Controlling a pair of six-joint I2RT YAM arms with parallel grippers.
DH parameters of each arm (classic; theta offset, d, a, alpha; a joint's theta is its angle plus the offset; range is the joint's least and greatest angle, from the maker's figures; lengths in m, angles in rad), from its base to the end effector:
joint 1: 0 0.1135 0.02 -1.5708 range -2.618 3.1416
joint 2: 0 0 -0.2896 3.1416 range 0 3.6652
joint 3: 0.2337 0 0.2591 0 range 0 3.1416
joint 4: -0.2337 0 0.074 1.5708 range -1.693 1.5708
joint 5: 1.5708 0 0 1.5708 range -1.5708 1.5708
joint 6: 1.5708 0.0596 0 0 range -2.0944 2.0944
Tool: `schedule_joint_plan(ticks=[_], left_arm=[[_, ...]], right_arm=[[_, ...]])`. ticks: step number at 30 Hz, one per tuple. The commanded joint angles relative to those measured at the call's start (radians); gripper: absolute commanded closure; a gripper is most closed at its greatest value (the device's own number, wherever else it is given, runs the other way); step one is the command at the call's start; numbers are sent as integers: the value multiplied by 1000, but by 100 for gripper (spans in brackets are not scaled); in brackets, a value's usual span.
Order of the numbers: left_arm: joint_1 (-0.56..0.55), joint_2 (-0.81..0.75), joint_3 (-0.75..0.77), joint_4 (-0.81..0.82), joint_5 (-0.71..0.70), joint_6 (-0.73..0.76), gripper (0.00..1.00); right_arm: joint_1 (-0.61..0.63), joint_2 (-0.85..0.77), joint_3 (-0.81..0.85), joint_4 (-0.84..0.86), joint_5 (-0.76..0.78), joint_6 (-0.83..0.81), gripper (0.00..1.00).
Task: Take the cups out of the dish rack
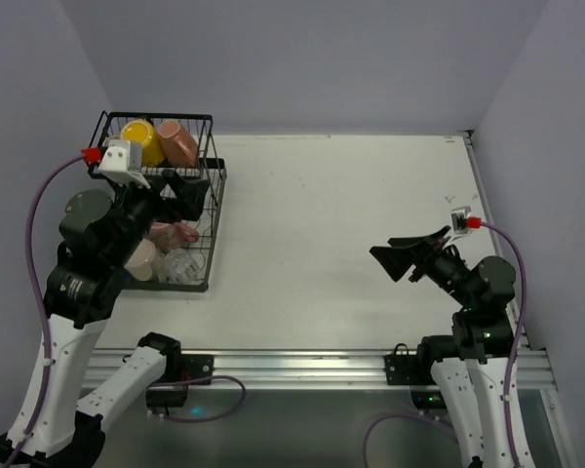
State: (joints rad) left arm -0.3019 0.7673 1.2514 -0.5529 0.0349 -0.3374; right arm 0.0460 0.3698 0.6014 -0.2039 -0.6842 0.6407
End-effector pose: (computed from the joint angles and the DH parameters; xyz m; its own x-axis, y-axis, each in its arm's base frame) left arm 0.1330 -0.0436 0.4758 -0.1713 -0.2931 -0.9406 0.2900 0.8974 -0.3325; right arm 0.0998 0.0423 0.3378 -0.3764 0.4464 -0.8118 -0.5511 0.5965 0.5835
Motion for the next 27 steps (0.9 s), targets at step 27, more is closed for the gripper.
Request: schedule_joint_plan(ticks=[27], left_arm=[[21, 619, 212, 203, -733, -88, 0]], right_arm=[[97, 110, -63, 181, -83, 27, 15]])
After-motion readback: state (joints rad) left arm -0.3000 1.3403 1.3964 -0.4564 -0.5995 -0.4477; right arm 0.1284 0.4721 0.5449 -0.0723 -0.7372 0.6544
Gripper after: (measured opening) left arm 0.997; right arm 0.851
